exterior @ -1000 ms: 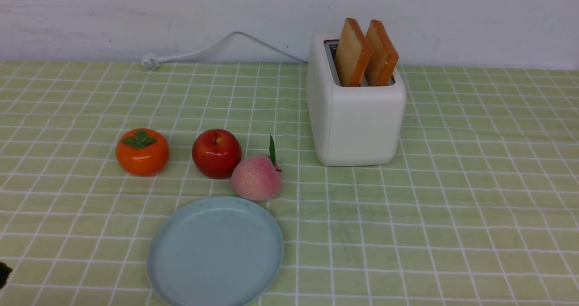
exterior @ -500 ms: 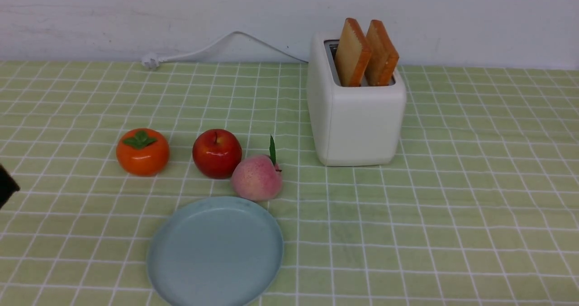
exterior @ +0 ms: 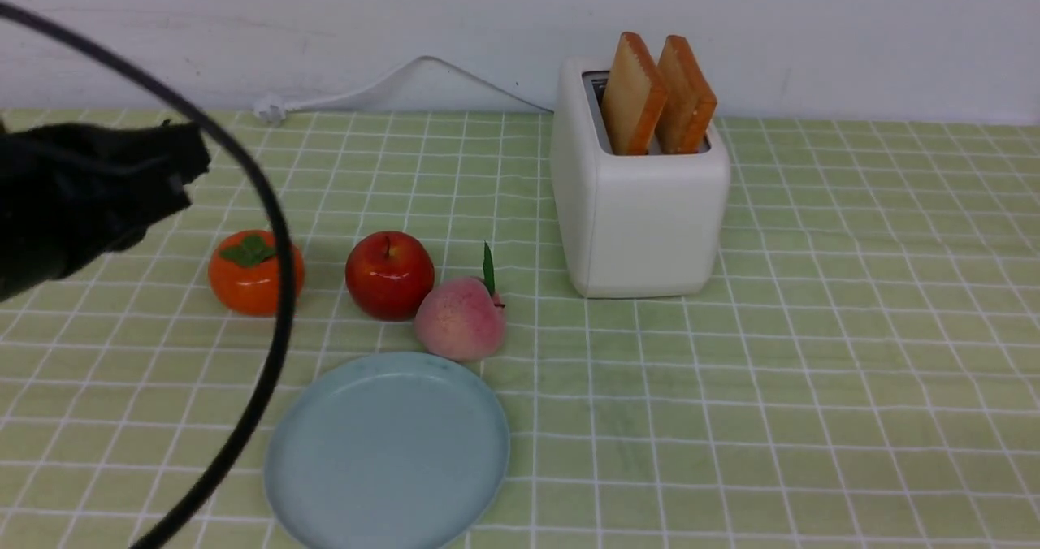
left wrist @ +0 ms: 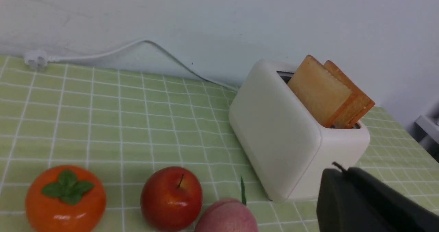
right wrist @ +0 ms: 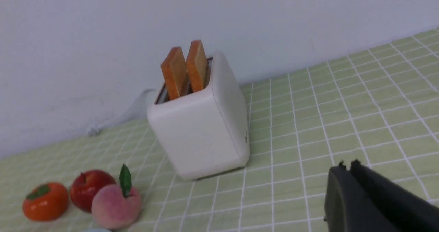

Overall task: Take toasted bread from bread machine on green coffee tablecloth place on plate.
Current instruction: 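Reach for a toast slice standing in the toaster with the left gripper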

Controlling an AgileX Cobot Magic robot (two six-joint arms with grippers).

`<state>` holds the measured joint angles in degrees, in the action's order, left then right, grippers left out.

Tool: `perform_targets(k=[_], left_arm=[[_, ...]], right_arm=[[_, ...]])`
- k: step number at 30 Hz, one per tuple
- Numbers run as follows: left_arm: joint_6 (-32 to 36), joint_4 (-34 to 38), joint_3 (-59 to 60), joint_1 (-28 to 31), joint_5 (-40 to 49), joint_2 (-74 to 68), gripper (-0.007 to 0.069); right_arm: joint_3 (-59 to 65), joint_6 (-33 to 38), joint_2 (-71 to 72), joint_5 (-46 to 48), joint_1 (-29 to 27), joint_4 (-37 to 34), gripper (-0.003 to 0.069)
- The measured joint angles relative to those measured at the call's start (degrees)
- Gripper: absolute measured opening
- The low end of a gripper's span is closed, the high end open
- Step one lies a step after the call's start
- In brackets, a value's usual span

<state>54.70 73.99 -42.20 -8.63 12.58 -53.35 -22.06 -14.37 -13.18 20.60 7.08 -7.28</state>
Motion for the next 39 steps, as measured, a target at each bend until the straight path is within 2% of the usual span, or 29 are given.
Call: perform_targets(k=[1,3,4,8,16,19,28,33,37,38,39], left_arm=[[6.7,5.6,-1.7,0.0,1.5,-2.4,-0.0013],[13.9,13.8,-3.3,0.0,3.6,-5.0,-0.0013],[20.1,18.2,-4.3,0.0,4.9,-6.6,-0.0013],[27.7,22.8,-6.0,-2.5,6.7,-10.5,-0.0013],[33.9,23.9,-11.5,-18.6,-0.6,-21.3,-0.0013],[36.3,24.1,-15.1,-22.2,-1.8,-26.7,-0.0013],[37.7,24.1,-28.4,-24.3,-2.4,-40.9,-0.0013],[37.8,24.1,-36.6,-24.3,-2.5,-49.3,0.0082],[37.8,24.3,-43.8,-24.3,-5.5,-55.3,0.0295],[37.8,24.3,-43.8,-24.3,-5.6,-55.5,0.0303],[37.8,24.3,-45.3,-24.3,-6.5,-56.9,0.0362]], right_arm=[[-3.3,2.6,-2.8,2.7,0.6,0.4,-0.0015],[-7.6,5.9,-5.9,5.6,1.3,0.4,-0.0016],[-9.3,7.9,-7.6,6.5,1.6,0.3,-0.0016],[-13.0,12.6,-11.2,6.9,1.7,-2.1,-0.001],[-13.7,19.9,-13.1,7.4,1.7,-9.0,-0.0005],[-13.7,20.6,-13.1,8.0,1.7,-9.3,0.0],[-13.7,21.1,-13.1,9.9,1.7,-9.7,0.0003],[-13.7,21.2,-13.1,10.4,1.7,-9.7,0.0011],[-13.7,21.3,-13.1,10.9,1.7,-9.7,0.0018],[-13.7,21.3,-13.1,10.9,1.7,-9.7,0.0018],[-13.7,21.4,-13.1,11.0,1.7,-9.9,0.0021]])
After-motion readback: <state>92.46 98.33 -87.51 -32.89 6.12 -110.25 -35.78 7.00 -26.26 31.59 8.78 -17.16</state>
